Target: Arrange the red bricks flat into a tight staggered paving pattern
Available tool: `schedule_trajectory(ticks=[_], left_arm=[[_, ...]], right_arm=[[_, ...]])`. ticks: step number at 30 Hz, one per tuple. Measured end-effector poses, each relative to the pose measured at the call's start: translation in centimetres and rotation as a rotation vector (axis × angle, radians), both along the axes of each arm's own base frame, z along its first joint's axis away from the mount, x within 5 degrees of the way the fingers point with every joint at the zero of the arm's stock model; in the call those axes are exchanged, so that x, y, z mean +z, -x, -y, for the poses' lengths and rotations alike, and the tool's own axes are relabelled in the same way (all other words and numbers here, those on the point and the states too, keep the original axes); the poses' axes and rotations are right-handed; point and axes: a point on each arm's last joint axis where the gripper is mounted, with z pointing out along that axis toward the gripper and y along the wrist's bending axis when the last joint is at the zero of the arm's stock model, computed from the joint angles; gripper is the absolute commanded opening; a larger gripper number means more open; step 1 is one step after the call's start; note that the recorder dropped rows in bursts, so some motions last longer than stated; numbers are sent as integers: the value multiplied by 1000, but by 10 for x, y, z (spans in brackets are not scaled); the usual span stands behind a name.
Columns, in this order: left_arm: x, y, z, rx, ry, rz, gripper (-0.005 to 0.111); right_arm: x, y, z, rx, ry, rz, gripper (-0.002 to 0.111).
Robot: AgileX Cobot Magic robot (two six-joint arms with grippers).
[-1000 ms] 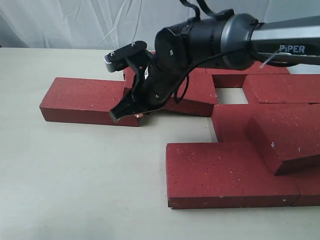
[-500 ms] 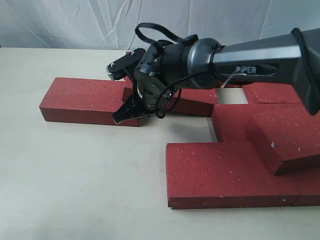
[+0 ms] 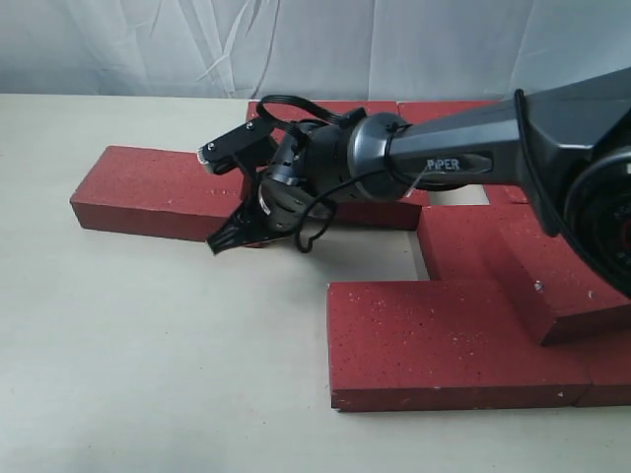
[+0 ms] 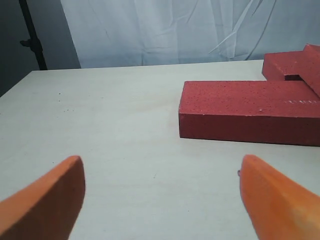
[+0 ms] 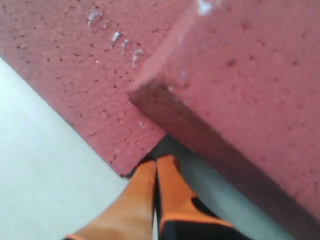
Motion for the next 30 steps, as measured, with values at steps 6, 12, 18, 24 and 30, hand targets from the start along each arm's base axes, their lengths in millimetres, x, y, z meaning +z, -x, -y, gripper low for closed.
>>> schedule_trajectory(ticks=[6, 12, 18, 24, 30], left_arm=[[0, 0, 0, 0, 0, 0, 79], [0, 0, 0, 0, 0, 0, 79], [0, 0, 0, 0, 0, 0, 79], [0, 0, 0, 0, 0, 0, 79], [0, 0, 0, 0, 0, 0, 79]], right_arm=[[6, 5, -18, 70, -104, 54, -1], [10, 13, -32, 100, -192, 65, -1], [13, 16, -39, 115, -248, 77, -1], [17, 17, -28, 53, -120, 24, -1], [26, 16, -25, 43, -73, 32, -1]])
